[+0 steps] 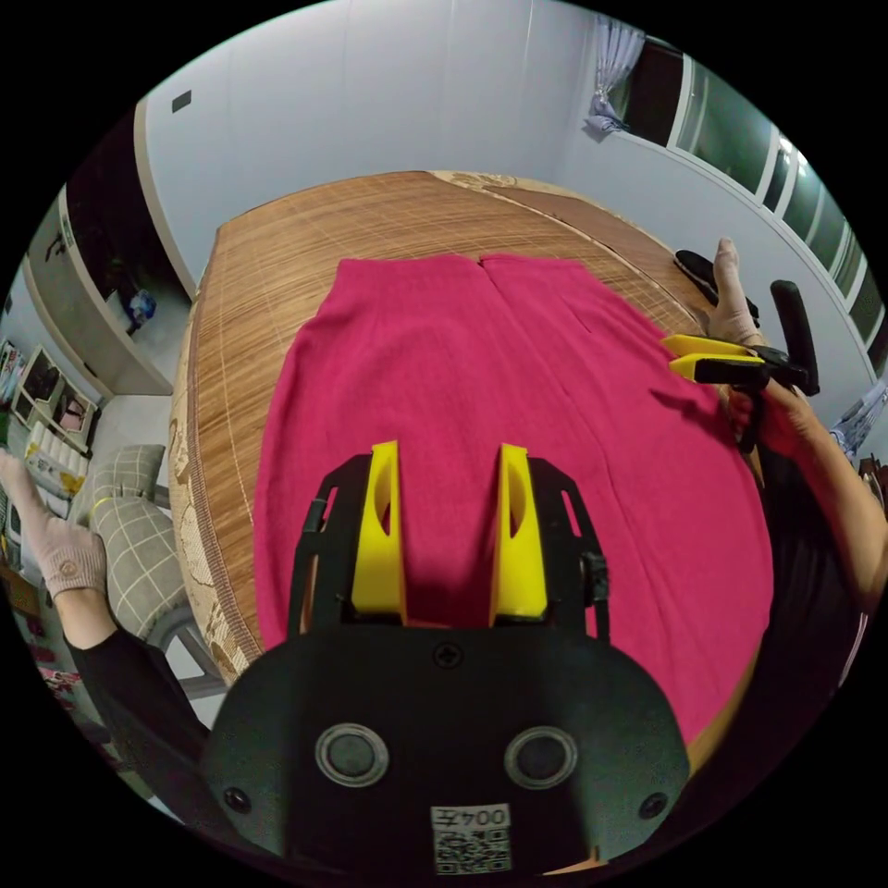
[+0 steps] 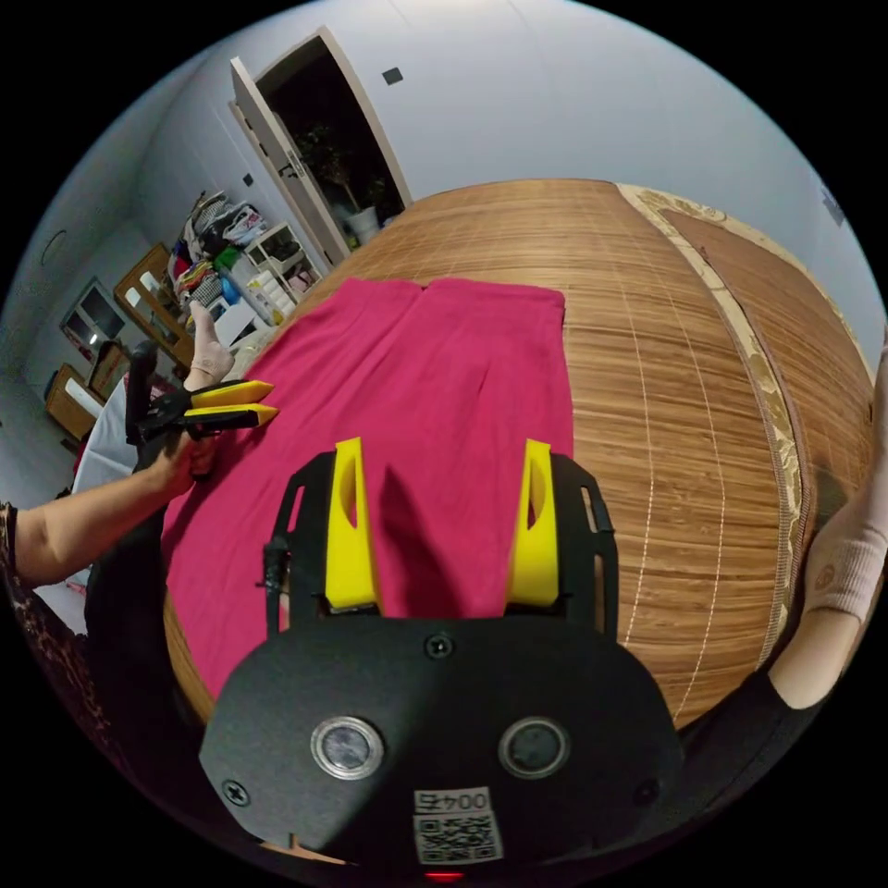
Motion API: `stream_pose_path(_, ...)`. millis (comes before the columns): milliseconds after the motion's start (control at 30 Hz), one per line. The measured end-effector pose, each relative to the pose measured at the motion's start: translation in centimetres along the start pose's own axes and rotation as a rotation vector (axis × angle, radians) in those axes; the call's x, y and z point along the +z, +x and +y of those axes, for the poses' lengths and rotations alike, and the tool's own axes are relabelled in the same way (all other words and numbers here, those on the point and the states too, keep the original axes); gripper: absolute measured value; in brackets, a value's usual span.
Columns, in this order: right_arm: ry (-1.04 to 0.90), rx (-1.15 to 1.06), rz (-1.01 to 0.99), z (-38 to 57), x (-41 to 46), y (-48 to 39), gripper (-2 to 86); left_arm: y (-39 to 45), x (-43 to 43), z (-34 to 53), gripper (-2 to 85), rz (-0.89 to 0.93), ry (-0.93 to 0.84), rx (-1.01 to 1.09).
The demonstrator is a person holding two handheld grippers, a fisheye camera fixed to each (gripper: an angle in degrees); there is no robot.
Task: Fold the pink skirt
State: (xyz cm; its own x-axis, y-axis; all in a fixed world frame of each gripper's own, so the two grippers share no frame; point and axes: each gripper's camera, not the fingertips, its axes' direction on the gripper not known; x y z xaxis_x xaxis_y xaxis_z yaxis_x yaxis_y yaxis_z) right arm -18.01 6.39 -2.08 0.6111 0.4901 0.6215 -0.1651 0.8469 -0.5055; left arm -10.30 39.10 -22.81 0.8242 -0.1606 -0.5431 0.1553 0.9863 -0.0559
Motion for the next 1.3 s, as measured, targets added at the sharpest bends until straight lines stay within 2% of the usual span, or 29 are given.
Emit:
stream_pose_path(167,0.022,0.051,-0.010,0.1,-0.6,0.4,22.9,0.6,-0.1,0.8,14.2,0.015,0.004,-0.013)
stream_pose_path(300,0.086,-0.033,0.014,-0.1,-1.8,-2.3,21.4,1.7,-0.2,1.4,14.6,0.006,-0.001,0.004)
stream_pose_path(500,-0.032,-0.068,0.074,-0.4,1.0,-3.7,18.4,1.2,-1.5,1.4,16.4,0.130,-0.005,-0.011)
stream_pose_path(633,-0.058,-0.089,0.111,-0.2,1.8,-4.8,18.3,0.5,-4.0,0.2,16.4,0.062,0.067,0.009)
stream_pose_path(900,-0.071,-0.101,0.139,0.5,2.0,-6.4,18.2,-2.9,-0.4,0.6,16.3,0.040,-0.057,-0.119)
stream_pose_path(1067,-0.069,-0.090,0.119,1.1,1.4,-6.6,17.9,-2.0,-0.6,3.0,15.0,0.034,0.007,-0.146)
stream_pose_path(1233,-0.047,-0.071,0.120,2.0,0.1,-6.9,18.7,-1.1,-2.0,4.4,16.0,0.112,0.024,-0.192)
stream_pose_path(1300,0.026,-0.061,0.103,2.5,-1.7,-6.9,19.1,0.4,-4.7,6.0,16.3,0.145,0.108,-0.200)
